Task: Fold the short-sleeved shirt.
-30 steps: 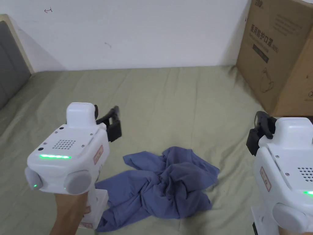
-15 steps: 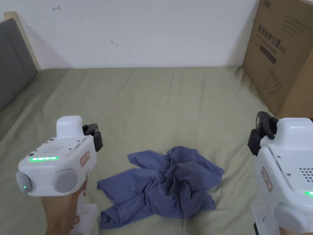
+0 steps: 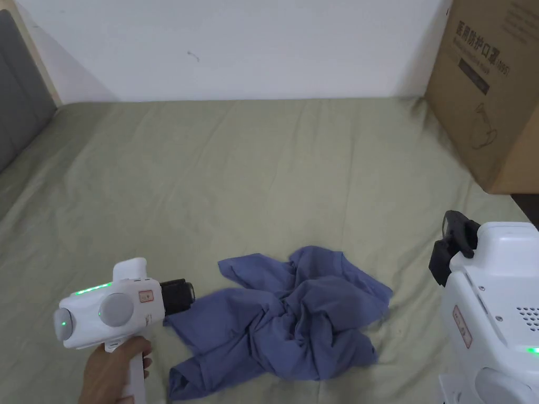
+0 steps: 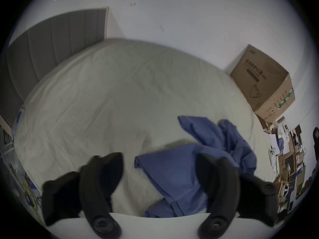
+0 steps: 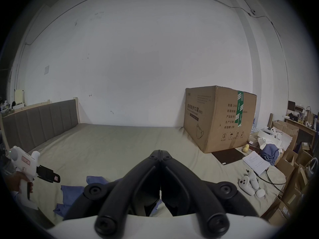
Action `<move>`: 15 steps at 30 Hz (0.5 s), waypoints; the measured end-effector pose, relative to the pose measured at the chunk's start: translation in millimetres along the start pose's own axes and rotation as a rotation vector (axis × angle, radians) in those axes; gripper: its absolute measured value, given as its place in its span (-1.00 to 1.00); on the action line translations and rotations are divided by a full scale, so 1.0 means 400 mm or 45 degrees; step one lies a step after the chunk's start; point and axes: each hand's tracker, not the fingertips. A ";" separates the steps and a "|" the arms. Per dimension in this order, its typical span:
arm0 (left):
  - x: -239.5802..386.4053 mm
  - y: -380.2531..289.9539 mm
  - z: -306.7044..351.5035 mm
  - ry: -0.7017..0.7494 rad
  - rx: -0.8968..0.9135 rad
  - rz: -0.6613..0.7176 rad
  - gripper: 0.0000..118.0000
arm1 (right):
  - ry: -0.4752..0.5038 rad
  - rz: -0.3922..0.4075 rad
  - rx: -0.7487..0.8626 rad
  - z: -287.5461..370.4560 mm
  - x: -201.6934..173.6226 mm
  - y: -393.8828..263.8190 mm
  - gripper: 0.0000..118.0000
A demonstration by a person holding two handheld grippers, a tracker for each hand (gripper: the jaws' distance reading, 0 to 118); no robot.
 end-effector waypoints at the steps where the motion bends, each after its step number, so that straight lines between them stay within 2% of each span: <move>1: -0.004 -0.001 -0.022 0.003 -0.008 -0.005 0.62 | -0.001 0.000 -0.013 -0.011 0.000 -0.007 -1.00; 7: 0.008 -0.013 -0.147 0.138 -0.131 -0.075 0.62 | -0.006 0.010 -0.094 -0.075 0.006 -0.047 -1.00; 9: 0.015 -0.016 -0.178 0.178 -0.169 -0.097 0.48 | -0.007 0.011 -0.122 -0.098 0.009 -0.059 -1.00; 11: 0.034 -0.023 -0.200 0.094 -0.122 -0.097 0.08 | -0.006 0.001 -0.152 -0.120 0.016 -0.071 -1.00; 12: 0.046 -0.030 -0.203 0.124 -0.118 -0.131 0.05 | -0.005 -0.004 -0.172 -0.133 0.018 -0.078 -1.00; 13: 0.051 -0.037 -0.189 0.158 -0.112 -0.172 -0.09 | -0.001 -0.015 -0.198 -0.148 0.022 -0.087 -1.00; 14: 0.059 -0.038 -0.179 0.159 -0.084 -0.188 -0.57 | 0.002 -0.032 -0.229 -0.164 0.028 -0.097 -1.00; 15: 0.066 -0.033 -0.174 0.142 -0.045 -0.234 -0.90 | 0.005 -0.042 -0.264 -0.183 0.032 -0.108 -1.00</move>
